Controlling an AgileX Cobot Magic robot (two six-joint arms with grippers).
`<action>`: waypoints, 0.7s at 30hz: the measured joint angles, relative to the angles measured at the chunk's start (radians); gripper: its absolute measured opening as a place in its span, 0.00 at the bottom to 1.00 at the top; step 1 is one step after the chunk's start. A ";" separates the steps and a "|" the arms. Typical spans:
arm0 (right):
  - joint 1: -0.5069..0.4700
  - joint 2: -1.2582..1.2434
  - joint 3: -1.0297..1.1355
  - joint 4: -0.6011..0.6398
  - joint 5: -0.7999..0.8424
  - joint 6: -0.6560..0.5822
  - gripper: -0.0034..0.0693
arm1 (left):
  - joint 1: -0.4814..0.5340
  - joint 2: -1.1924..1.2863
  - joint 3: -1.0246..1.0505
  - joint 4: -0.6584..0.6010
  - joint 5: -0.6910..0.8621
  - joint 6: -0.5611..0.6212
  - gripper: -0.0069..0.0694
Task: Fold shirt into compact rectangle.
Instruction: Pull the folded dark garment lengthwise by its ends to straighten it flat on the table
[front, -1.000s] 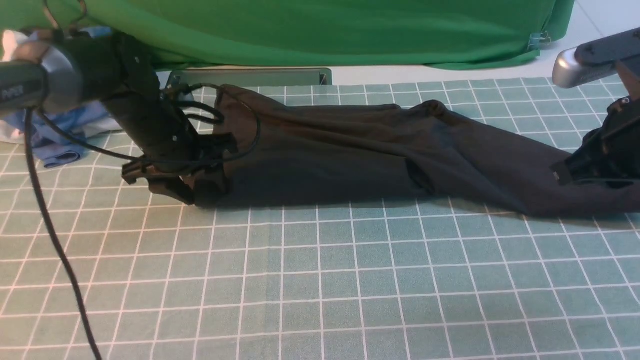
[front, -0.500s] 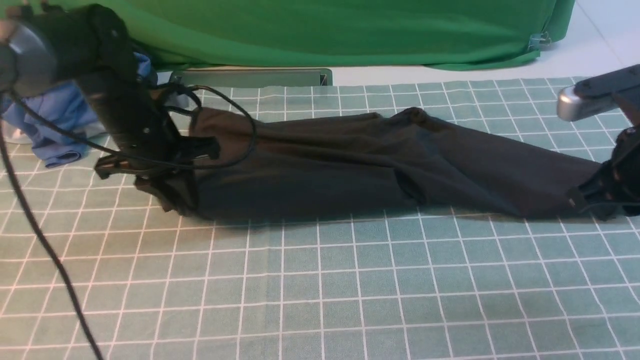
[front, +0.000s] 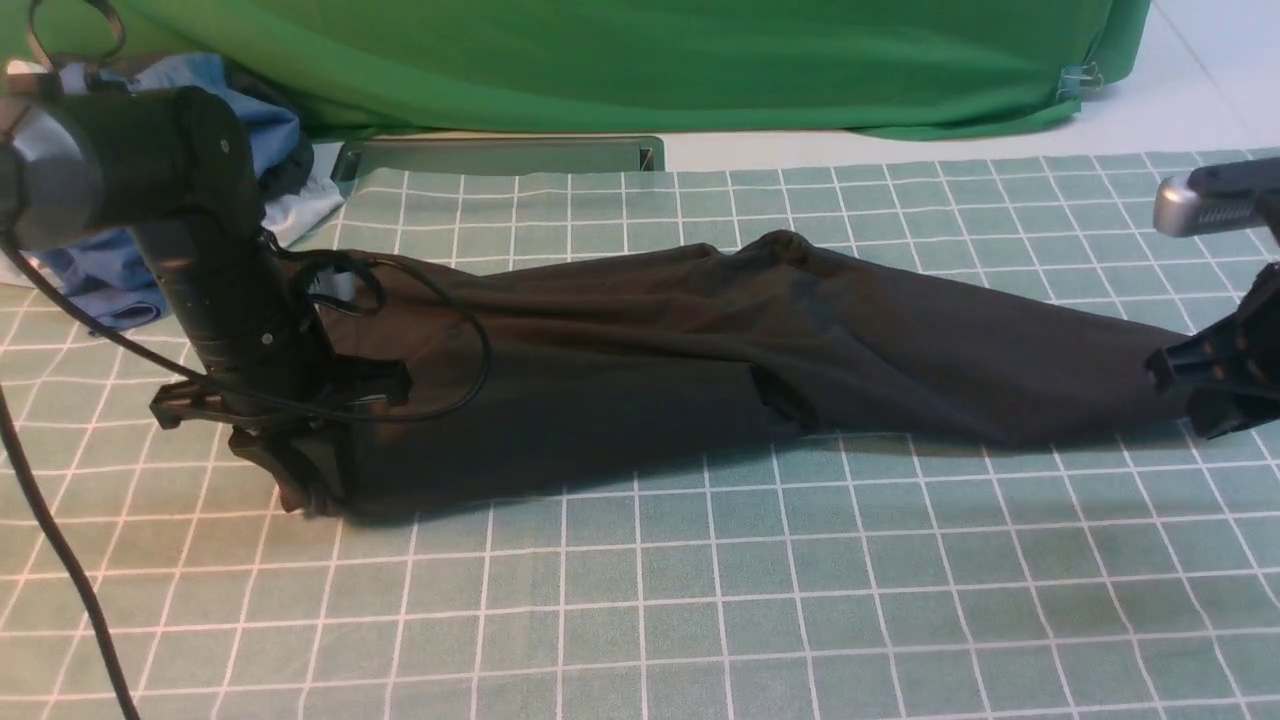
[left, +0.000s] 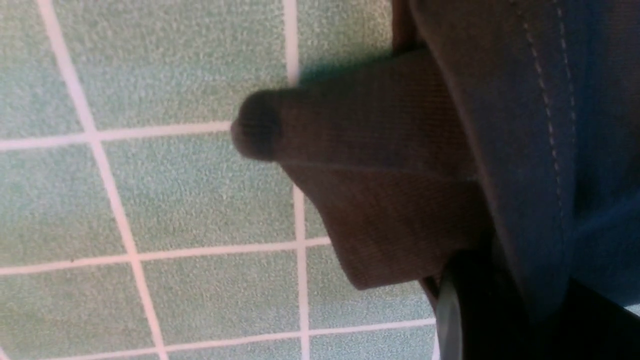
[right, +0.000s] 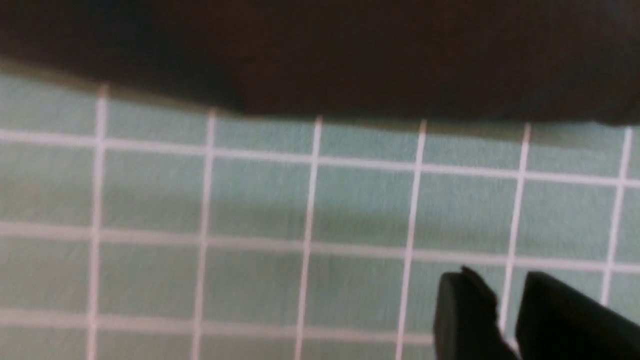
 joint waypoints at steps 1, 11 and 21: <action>-0.014 0.024 -0.005 0.001 -0.013 0.010 0.40 | 0.000 0.000 0.000 0.002 -0.002 -0.001 0.18; -0.203 0.229 -0.137 0.063 -0.093 0.000 0.65 | 0.000 0.000 0.000 0.013 -0.036 -0.002 0.18; -0.212 0.346 -0.223 0.127 -0.146 -0.050 0.64 | 0.000 0.000 0.000 0.016 -0.055 -0.006 0.18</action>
